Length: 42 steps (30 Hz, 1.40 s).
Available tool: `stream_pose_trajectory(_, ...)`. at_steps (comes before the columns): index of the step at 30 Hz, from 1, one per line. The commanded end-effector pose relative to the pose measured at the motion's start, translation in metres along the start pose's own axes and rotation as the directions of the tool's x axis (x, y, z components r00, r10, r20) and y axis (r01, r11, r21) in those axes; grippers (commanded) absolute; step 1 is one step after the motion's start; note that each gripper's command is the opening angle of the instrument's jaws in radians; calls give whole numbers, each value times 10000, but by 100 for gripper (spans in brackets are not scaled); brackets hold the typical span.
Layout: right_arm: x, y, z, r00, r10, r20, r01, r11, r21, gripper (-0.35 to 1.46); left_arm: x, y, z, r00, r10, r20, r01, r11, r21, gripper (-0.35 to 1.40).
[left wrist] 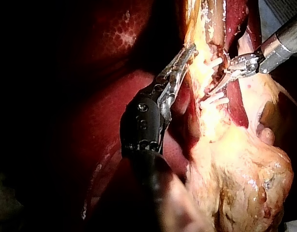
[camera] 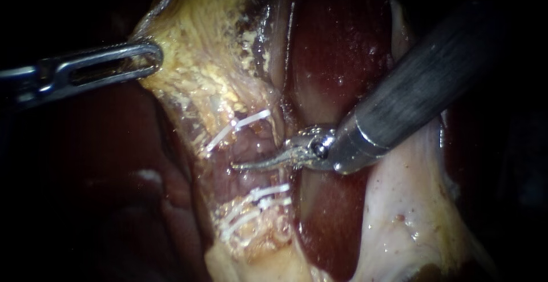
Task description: Go back from the cut right tube
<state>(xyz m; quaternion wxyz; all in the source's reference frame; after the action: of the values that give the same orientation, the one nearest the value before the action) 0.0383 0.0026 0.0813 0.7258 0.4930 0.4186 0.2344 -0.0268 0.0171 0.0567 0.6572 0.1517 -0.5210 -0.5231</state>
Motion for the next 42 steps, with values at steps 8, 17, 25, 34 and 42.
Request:
stream_pose_trajectory(8, 0, 0, 0, 10000, 5, 44, -3, 9997, -229, -35, 0, 0, 1, 10000, 1, 3, -1, 10000, -7, -35)
stream_pose_trajectory(17, 0, 0, -1, 9986, -521, 117, 527, 9969, -590, 86, 1, 0, 1, 10000, 7, 6, -7, 10000, -9, -35)
stream_pose_trajectory(25, -1, -1, -2, 9954, -929, 226, 942, 9931, -698, 98, 1, 0, 1, 10000, 8, 7, -8, 10000, -10, -35)
stream_pose_trajectory(34, -11, -18, -16, 9865, -1599, 340, 1618, 9847, -650, 109, 1, 0, 0, 10000, 9, 5, -9, 10000, -6, -35)
stream_pose_trajectory(42, -14, -48, -56, 9106, -4132, -43, 4069, 8984, -1649, 143, 2, 0, 1, 10000, 12, 7, -12, 10000, -7, -35)
